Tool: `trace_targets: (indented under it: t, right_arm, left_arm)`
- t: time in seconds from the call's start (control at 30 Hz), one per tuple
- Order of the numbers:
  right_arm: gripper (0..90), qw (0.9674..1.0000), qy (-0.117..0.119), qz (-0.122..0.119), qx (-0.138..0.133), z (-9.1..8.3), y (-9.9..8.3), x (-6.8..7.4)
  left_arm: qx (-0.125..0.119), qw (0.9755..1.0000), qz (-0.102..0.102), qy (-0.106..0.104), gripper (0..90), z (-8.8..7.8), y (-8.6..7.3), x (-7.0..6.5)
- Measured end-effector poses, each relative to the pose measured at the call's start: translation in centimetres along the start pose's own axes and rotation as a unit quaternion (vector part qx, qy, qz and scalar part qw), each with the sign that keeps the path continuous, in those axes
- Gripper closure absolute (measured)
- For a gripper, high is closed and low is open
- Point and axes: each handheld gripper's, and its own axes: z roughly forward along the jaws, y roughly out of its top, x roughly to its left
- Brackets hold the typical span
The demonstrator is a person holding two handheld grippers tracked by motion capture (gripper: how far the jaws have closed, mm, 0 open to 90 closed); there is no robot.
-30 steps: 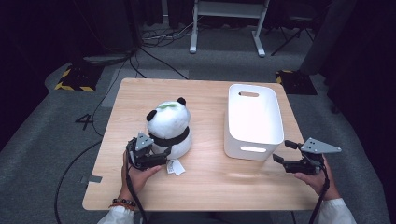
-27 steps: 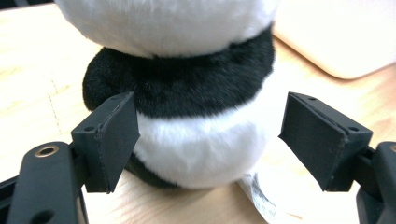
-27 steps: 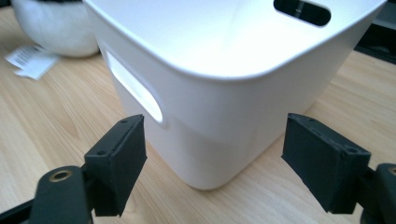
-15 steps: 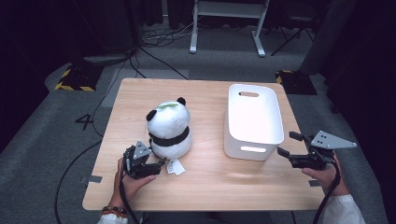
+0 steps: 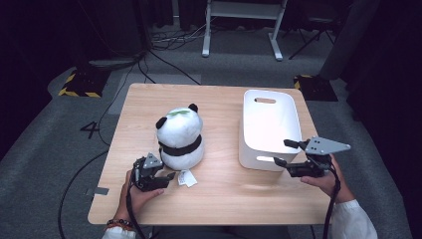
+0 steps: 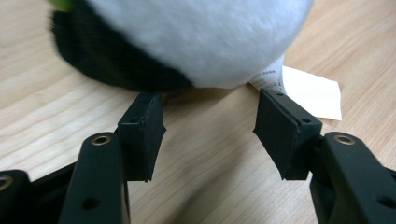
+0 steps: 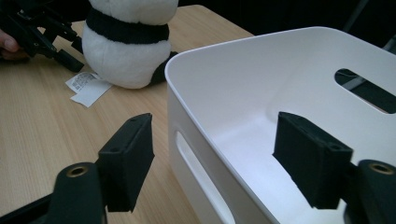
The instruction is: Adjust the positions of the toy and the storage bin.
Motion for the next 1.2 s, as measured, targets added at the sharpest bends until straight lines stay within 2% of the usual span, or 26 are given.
trace_targets:
  t: [0.03,0.07,0.1,0.17,0.23,0.27,0.3,0.33,0.47,0.57,0.6,0.63,0.83,0.87,0.93,1.07,1.1,1.13,1.17,1.2]
  right_arm:
    - [31.7,1.0000,0.000,0.000,0.000,0.0,0.0,0.0]
    - [38.5,0.9999,0.010,-0.001,0.008,0.6,0.2,-0.1]
    - [42.8,0.9998,0.014,-0.001,0.011,0.9,0.3,-0.1]
    - [46.0,0.9997,0.017,-0.001,0.015,1.2,0.4,-0.1]
    - [54.5,0.9988,0.033,-0.012,0.034,2.1,0.6,0.0]
    - [54.5,0.9988,0.033,-0.012,0.034,2.1,0.6,0.0]
    - [58.7,0.9979,0.032,-0.029,0.048,2.6,0.7,0.4]
    - [60.7,0.9979,0.025,-0.031,0.052,2.8,0.7,0.5]
    - [70.0,0.9979,0.019,-0.030,0.054,2.9,1.0,0.3]
    - [72.7,0.9976,0.024,-0.028,0.058,3.1,1.1,0.0]
    - [72.7,0.9976,0.024,-0.028,0.058,3.1,1.1,0.0]
    - [73.7,0.9975,0.029,-0.028,0.058,3.1,1.1,0.1]
    - [79.2,0.9959,0.052,-0.038,0.063,3.5,1.5,0.3]
    - [81.3,0.9950,0.059,-0.046,0.067,3.6,1.7,0.6]
    - [82.4,0.9943,0.057,-0.055,0.072,3.6,1.8,0.8]
    - [84.1,0.9927,0.068,-0.066,0.075,3.5,1.9,0.9]
    - [86.7,0.9908,0.089,-0.073,0.072,3.5,1.9,1.0]
    - [86.7,0.9908,0.089,-0.073,0.072,3.5,1.9,1.0]
    - [88.0,0.9887,0.100,-0.086,0.071,3.4,2.0,1.4]
    - [88.0,0.9887,0.100,-0.086,0.071,3.4,2.0,1.4]
  left_arm:
    - [0.000,1.0000,0.000,0.000,43.5,0.0,0.0,0.0]
    - [0.011,0.9999,0.006,0.005,43.6,0.6,0.2,-0.2]
    - [0.008,0.9999,0.007,0.003,43.8,0.7,0.2,-0.4]
    - [0.008,0.9999,0.008,-0.001,44.1,0.8,0.3,-0.5]
    - [0.009,0.9999,0.012,-0.003,45.1,1.1,0.6,-0.8]
    - [0.009,0.9999,0.012,-0.003,45.7,1.1,0.6,-0.8]
    - [0.008,0.9999,0.013,-0.001,46.6,1.3,0.7,-1.0]
    - [0.008,0.9999,0.012,-0.004,47.2,1.3,0.8,-1.1]
    - [0.004,0.9998,0.013,-0.016,49.0,1.5,1.0,-1.4]
    - [0.010,0.9992,0.030,-0.024,53.4,1.9,1.4,-2.2]
    - [0.010,0.9992,0.030,-0.024,53.4,1.9,1.4,-2.2]
    - [0.014,0.9987,0.041,-0.027,53.4,2.3,1.7,-2.7]
    - [0.018,0.9976,0.055,-0.039,53.1,3.3,2.6,-3.8]
    - [0.020,0.9968,0.064,-0.044,53.2,3.6,2.9,-4.3]
    - [0.021,0.9961,0.070,-0.048,52.8,3.8,3.0,-4.6]
    - [0.022,0.9956,0.077,-0.049,51.1,3.7,3.0,-4.8]
    - [0.021,0.9956,0.078,-0.049,49.3,3.6,2.9,-4.7]
    - [0.020,0.9957,0.077,-0.049,49.3,3.4,2.8,-4.7]
    - [0.018,0.9956,0.080,-0.046,47.2,2.9,2.6,-4.5]
    - [0.018,0.9956,0.080,-0.046,46.5,2.9,2.6,-4.5]
